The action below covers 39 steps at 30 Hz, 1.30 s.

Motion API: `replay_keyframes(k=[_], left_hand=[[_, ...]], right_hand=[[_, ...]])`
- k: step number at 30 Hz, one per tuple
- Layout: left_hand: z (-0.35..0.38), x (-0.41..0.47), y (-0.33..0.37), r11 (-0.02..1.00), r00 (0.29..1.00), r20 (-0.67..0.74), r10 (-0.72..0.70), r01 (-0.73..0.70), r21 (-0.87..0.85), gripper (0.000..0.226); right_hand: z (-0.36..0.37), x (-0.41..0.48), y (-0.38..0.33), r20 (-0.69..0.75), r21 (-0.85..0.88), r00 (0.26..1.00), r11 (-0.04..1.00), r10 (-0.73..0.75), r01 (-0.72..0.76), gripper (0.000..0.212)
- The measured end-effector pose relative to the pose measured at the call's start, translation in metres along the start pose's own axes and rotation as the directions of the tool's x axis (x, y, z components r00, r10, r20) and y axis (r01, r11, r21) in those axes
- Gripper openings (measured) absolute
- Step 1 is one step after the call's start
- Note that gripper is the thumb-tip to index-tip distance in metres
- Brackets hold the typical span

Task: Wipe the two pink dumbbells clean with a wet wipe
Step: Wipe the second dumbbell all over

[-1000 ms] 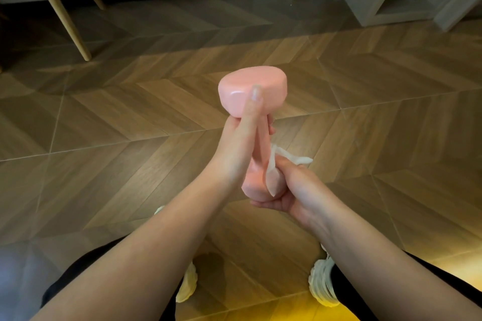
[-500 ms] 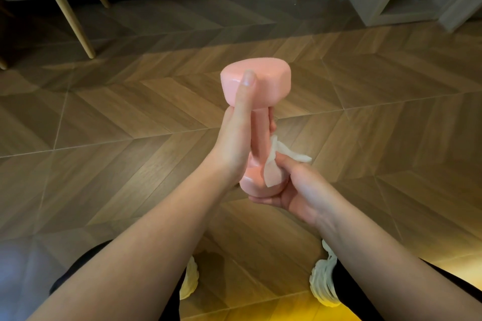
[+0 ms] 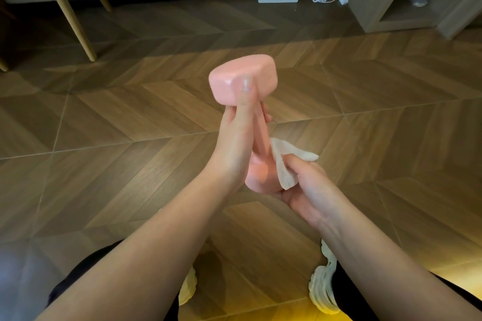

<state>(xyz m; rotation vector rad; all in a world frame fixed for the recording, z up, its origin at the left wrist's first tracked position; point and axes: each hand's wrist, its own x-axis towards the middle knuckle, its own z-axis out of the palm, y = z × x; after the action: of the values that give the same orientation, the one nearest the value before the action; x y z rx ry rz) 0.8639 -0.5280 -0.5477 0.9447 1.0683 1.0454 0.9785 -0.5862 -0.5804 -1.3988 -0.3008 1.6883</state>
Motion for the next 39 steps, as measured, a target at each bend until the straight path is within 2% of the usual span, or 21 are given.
replay_keyframes(k=[5,9,11,13,18,23,27,31,33,36,39], left_hand=[[0.001,-0.001,0.004,0.996,0.995,0.059,0.086,-0.087,0.020,0.095],[-0.001,-0.002,0.010,0.996,0.991,0.123,0.046,-0.035,-0.085,0.090],[-0.005,-0.001,0.010,0.994,0.988,0.152,0.032,-0.016,-0.106,0.094],[-0.008,-0.001,0.009,0.999,0.987,0.156,0.030,-0.025,-0.036,0.098],[-0.004,-0.004,0.004,0.998,0.996,0.088,0.019,-0.025,0.065,0.085],[0.001,-0.004,0.004,1.000,0.996,0.091,0.018,-0.020,0.014,0.078],[0.003,-0.003,0.009,0.994,0.988,0.154,-0.012,0.029,-0.106,0.090],[0.006,-0.005,0.006,0.983,0.995,0.078,-0.062,0.047,0.179,0.085],[0.006,-0.006,0.003,0.974,0.996,0.032,-0.081,0.073,0.214,0.081],[0.003,-0.002,0.004,0.995,0.998,0.013,-0.058,0.057,0.078,0.082],[-0.001,0.001,0.007,0.999,0.995,0.100,-0.002,0.008,-0.050,0.087]], right_hand=[[0.006,0.000,0.006,-0.014,0.056,0.999,0.997,0.048,-0.047,0.025],[0.006,-0.004,0.006,0.107,-0.068,0.980,0.985,0.165,-0.159,0.028],[0.006,-0.003,0.008,0.103,-0.069,0.982,0.986,0.158,-0.152,0.029],[0.006,-0.002,0.008,0.083,-0.034,0.987,0.990,0.141,-0.138,0.031],[0.003,0.000,0.003,0.054,0.028,0.994,0.995,0.095,-0.097,0.031],[0.006,0.005,0.008,-0.012,-0.007,0.994,0.994,0.112,-0.112,0.025],[0.005,0.006,0.012,-0.027,-0.013,0.994,0.994,0.109,-0.109,0.022],[-0.002,0.005,0.008,-0.030,0.061,0.995,0.994,0.096,-0.094,0.028],[-0.004,0.005,0.006,-0.044,0.057,0.995,0.994,0.093,-0.090,0.032],[-0.003,0.006,0.007,-0.077,0.030,0.994,0.996,0.084,-0.082,0.029],[0.004,0.004,0.011,-0.016,0.019,0.992,0.992,0.127,-0.127,0.020]])
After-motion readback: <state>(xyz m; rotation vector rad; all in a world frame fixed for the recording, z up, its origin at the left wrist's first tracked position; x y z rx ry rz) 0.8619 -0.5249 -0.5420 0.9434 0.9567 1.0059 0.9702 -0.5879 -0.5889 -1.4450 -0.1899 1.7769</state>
